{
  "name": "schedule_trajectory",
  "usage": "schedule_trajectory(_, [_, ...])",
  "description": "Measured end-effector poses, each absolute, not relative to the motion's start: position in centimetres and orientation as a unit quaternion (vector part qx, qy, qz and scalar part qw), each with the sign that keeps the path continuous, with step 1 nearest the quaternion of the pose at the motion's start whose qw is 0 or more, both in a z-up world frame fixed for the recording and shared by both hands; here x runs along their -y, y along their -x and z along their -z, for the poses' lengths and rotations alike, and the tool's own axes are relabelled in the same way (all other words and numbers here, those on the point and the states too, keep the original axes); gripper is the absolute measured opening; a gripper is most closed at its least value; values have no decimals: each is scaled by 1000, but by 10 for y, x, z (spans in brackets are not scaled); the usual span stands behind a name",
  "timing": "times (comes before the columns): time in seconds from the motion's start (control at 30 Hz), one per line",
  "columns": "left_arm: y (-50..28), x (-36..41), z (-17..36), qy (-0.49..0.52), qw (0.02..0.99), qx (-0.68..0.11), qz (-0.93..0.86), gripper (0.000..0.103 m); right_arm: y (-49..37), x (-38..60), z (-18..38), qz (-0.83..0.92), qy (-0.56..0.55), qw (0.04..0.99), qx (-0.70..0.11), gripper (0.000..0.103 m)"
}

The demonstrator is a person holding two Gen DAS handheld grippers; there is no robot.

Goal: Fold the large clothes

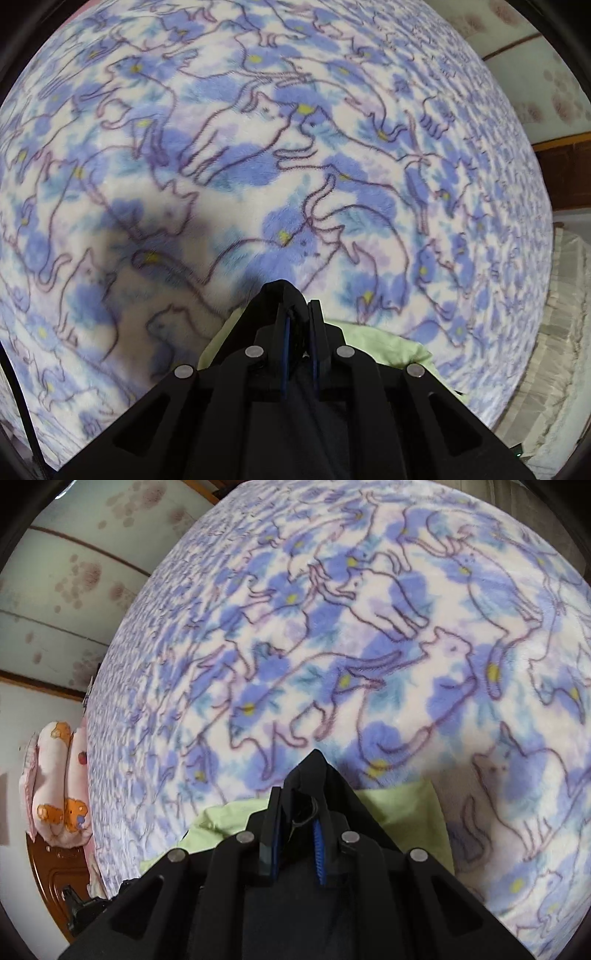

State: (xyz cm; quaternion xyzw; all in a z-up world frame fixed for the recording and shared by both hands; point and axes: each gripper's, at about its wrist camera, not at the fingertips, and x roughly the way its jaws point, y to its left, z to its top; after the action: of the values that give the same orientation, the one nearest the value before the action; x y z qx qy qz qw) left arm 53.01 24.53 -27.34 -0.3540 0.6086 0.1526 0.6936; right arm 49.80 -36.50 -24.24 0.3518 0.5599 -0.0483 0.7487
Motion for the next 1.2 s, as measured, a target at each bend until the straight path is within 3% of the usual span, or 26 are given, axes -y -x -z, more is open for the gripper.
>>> schedule_trajectory(0.3, [-550, -237, 304, 318, 703, -617, -152, 10, -523, 352, 266, 64, -288, 767, -570, 15])
schedule_trajectory(0.37, [-554, -234, 300, 298, 715, -614, -151, 12, -525, 350, 261, 63, -272, 779, -562, 23])
schedule_trajectory(0.47, [-558, -229, 285, 269, 734, -605, -149, 27, -528, 349, 247, 64, -231, 803, -546, 38])
schedule_trajectory(0.63, [-550, -217, 241, 235, 775, -571, -139, 59, -524, 347, 216, 32, -189, 821, -538, 41])
schedule_trajectory(0.83, [-500, -212, 195, 226, 805, -537, -111, 73, -482, 348, 177, -4, -156, 835, -528, 52])
schedule_trajectory(0.93, [-469, -208, 181, 215, 816, -526, -103, 76, -455, 351, 168, -13, -155, 836, -527, 58])
schedule_trajectory(1.03, [-436, -208, 175, 211, 818, -525, -101, 83, -427, 355, 167, -11, -159, 831, -533, 58])
schedule_trajectory(1.2, [-381, -210, 184, 192, 809, -548, -95, 85, -379, 365, 180, -28, -189, 811, -553, 58])
